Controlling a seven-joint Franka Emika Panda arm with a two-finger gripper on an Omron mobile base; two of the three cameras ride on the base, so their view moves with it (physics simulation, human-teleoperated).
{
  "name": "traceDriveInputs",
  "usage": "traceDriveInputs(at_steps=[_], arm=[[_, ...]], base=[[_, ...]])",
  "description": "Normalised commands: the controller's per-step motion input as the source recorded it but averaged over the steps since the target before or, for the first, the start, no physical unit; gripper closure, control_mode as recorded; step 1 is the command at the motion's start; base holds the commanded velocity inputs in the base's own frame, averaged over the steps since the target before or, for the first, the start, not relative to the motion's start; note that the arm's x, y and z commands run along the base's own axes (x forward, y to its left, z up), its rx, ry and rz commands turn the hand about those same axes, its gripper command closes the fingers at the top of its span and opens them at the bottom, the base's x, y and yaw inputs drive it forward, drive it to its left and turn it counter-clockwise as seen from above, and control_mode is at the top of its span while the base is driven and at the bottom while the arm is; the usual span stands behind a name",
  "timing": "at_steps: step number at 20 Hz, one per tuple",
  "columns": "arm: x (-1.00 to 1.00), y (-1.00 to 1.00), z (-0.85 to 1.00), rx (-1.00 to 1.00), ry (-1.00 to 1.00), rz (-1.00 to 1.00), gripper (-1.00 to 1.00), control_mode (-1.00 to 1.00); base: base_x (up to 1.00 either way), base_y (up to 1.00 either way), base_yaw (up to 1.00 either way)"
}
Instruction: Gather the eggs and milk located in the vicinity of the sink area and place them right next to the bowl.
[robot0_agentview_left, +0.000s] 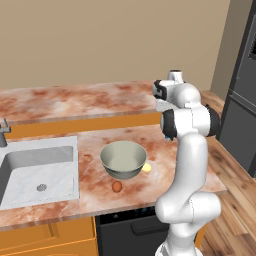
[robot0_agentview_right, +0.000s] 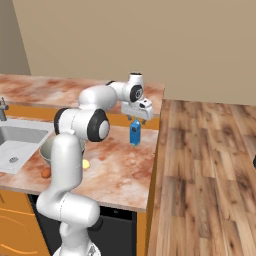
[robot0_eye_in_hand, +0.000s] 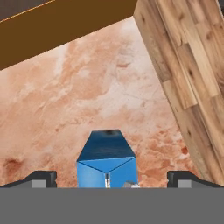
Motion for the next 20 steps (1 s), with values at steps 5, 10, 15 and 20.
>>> traceDriveInputs(at_steps=[5,10,15,20], arm=[[0.00,0.03,0.17,0.00,0.00,0.00,-1.00,-1.00],[-0.05,0.06,0.10,0.00,0.00,-0.07,-1.00,-1.00],[-0.24,0.08,0.00,0.00,0.00,-0.12,-1.00,-1.00],[-0.23,0.11,0.00,0.00,0.00,-0.09,-1.00,-1.00]], base=[[0.00,0.00,0.00],[0.00,0.00,0.00],[0.00,0.00,0.00],[0.00,0.00,0.00]])
